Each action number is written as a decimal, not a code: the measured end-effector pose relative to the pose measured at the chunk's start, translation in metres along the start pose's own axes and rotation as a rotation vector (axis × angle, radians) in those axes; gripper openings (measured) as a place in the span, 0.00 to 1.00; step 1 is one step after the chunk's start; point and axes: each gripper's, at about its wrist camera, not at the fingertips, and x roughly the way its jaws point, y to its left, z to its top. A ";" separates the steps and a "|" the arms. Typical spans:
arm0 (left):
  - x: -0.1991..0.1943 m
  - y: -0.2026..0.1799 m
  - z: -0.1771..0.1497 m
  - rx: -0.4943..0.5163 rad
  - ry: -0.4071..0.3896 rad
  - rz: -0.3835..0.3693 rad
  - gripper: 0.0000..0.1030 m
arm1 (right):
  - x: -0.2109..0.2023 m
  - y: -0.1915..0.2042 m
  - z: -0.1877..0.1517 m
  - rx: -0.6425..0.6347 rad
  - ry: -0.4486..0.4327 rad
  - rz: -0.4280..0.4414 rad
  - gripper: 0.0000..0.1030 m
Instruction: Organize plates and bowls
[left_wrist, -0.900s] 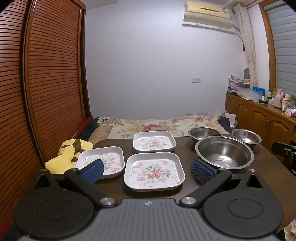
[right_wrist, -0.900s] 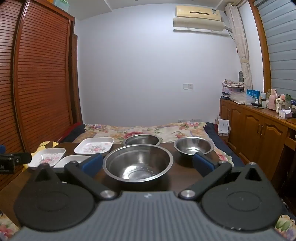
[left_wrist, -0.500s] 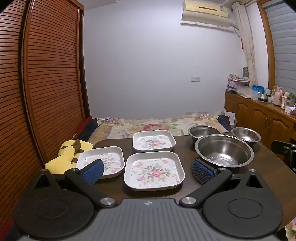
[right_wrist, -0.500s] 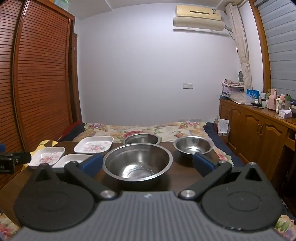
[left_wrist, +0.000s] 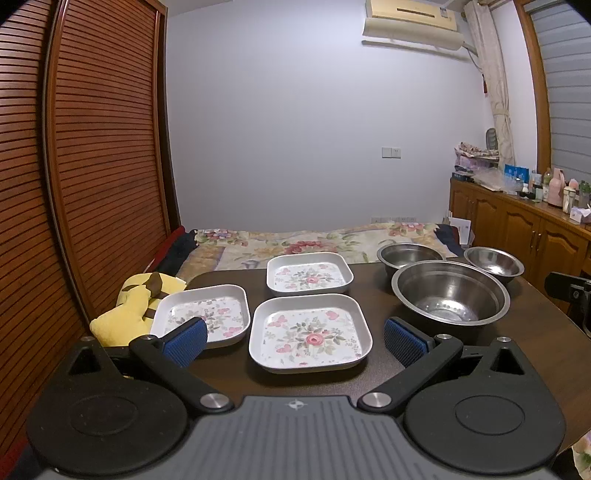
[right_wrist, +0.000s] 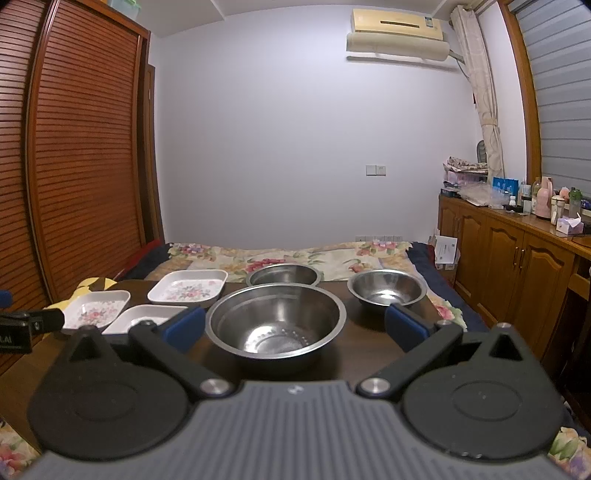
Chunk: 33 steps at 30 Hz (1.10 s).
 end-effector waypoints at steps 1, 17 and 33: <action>0.000 0.000 0.000 0.000 0.000 0.000 1.00 | 0.000 0.000 0.000 0.000 0.000 0.000 1.00; 0.001 -0.002 -0.005 0.007 0.005 -0.001 1.00 | 0.001 0.001 -0.001 -0.001 0.000 0.000 1.00; 0.004 -0.002 -0.007 0.011 0.019 -0.004 1.00 | 0.001 0.002 -0.001 -0.001 -0.002 0.001 1.00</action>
